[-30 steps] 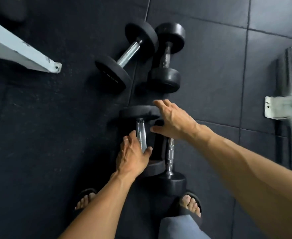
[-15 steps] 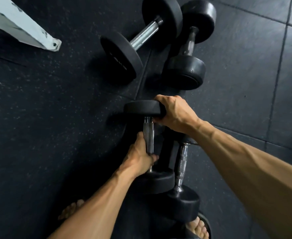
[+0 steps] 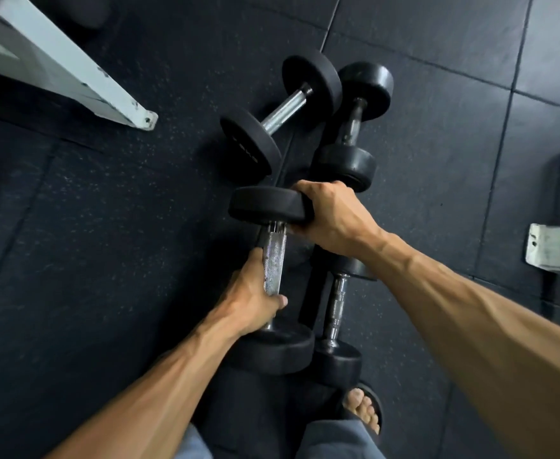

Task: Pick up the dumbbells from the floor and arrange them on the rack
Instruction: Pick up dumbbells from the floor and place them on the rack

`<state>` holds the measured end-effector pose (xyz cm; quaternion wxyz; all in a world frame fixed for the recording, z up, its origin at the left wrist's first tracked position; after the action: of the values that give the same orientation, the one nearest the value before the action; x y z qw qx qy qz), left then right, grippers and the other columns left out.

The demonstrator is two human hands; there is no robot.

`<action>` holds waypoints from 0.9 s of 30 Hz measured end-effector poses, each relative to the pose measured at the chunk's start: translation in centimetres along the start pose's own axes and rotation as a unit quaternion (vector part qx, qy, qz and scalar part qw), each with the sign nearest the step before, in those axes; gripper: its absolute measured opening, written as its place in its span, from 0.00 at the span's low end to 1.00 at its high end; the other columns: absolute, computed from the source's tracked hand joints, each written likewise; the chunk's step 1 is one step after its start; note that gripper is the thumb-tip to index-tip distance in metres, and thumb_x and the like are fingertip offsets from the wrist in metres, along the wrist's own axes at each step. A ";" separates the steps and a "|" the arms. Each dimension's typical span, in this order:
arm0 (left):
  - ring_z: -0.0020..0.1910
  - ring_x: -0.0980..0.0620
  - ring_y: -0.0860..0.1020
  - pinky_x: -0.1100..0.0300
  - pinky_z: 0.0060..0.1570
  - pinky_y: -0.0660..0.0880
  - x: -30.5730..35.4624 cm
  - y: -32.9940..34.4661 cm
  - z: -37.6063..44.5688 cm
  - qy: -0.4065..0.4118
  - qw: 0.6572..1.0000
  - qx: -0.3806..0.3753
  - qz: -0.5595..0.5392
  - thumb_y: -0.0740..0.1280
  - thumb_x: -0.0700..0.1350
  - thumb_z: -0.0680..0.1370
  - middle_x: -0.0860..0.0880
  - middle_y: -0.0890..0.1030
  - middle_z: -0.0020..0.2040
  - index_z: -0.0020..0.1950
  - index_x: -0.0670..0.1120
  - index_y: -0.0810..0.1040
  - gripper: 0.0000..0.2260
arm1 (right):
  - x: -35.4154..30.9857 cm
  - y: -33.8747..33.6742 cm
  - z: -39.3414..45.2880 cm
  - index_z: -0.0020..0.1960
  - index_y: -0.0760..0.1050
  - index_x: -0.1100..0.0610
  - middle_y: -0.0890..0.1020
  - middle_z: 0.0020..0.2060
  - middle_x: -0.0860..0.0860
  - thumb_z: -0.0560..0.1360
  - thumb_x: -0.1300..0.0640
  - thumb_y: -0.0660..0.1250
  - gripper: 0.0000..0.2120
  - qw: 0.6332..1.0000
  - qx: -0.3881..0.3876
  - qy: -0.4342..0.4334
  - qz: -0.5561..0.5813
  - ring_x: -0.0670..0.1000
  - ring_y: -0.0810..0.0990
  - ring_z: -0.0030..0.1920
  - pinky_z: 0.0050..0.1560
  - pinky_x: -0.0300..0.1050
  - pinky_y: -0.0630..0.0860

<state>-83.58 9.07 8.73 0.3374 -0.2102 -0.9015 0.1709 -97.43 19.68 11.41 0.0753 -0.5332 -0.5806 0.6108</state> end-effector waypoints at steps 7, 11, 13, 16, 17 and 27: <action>0.46 0.58 0.74 0.66 0.39 0.67 6.6 -8.6 -12.0 0.012 0.998 0.028 -0.057 0.75 0.44 0.69 0.56 0.73 0.48 0.60 0.51 0.66 0.25 | -11.6 -11.8 -2.1 0.39 0.66 0.46 0.77 0.33 0.45 0.67 0.49 0.73 0.14 0.998 -0.016 -0.053 -0.037 0.56 0.80 0.40 0.40 0.45 0.71; 0.45 0.61 0.74 0.70 0.36 0.67 10.5 -14.4 -19.6 0.040 0.994 0.055 -0.085 0.75 0.44 0.69 0.58 0.74 0.48 0.59 0.52 0.66 0.24 | -20.0 -19.7 -3.2 0.47 0.77 0.53 0.81 0.37 0.46 0.68 0.48 0.73 0.13 0.992 -0.029 -0.104 -0.063 0.54 0.80 0.42 0.44 0.49 0.76; 0.46 0.62 0.73 0.70 0.38 0.67 12.6 -17.6 -23.5 0.050 0.992 0.070 -0.096 0.75 0.44 0.70 0.59 0.73 0.49 0.59 0.53 0.65 0.24 | -24.4 -23.6 -3.5 0.49 0.77 0.52 0.79 0.37 0.44 0.68 0.48 0.74 0.13 0.990 -0.037 -0.120 -0.066 0.51 0.78 0.41 0.45 0.49 0.76; 0.49 0.59 0.74 0.67 0.44 0.70 15.2 -22.6 -28.9 0.059 0.987 0.110 -0.099 0.76 0.45 0.69 0.57 0.74 0.51 0.60 0.51 0.66 0.25 | -31.3 -29.1 -4.1 0.47 0.76 0.51 0.79 0.37 0.44 0.67 0.48 0.74 0.12 0.984 -0.035 -0.160 -0.075 0.51 0.78 0.41 0.44 0.48 0.76; 0.48 0.59 0.74 0.69 0.40 0.69 15.9 -24.3 -30.8 0.057 0.985 0.128 -0.100 0.76 0.45 0.69 0.56 0.74 0.51 0.59 0.51 0.66 0.25 | -33.7 -30.8 -4.2 0.48 0.77 0.51 0.80 0.37 0.44 0.67 0.48 0.74 0.13 0.981 -0.035 -0.174 -0.077 0.51 0.78 0.42 0.45 0.48 0.76; 0.50 0.54 0.78 0.53 0.55 0.76 16.0 -39.9 -42.8 0.073 0.964 0.205 -0.152 0.77 0.45 0.68 0.53 0.77 0.51 0.58 0.50 0.69 0.24 | -54.4 -38.7 -3.0 0.49 0.79 0.53 0.82 0.39 0.48 0.63 0.50 0.76 0.17 0.957 -0.018 -0.265 -0.119 0.52 0.81 0.43 0.47 0.52 0.78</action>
<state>-75.90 -9.94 65.80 0.4601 -0.0084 -0.8414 0.2833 -92.80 -4.96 73.39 -0.0188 -0.2803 -0.6502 0.7059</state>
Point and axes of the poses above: each hand's wrist, its own z-axis towards the middle knuckle, its own y-axis out of the palm, x = y × z, the point moved 3 cm from there along z, towards the middle knuckle
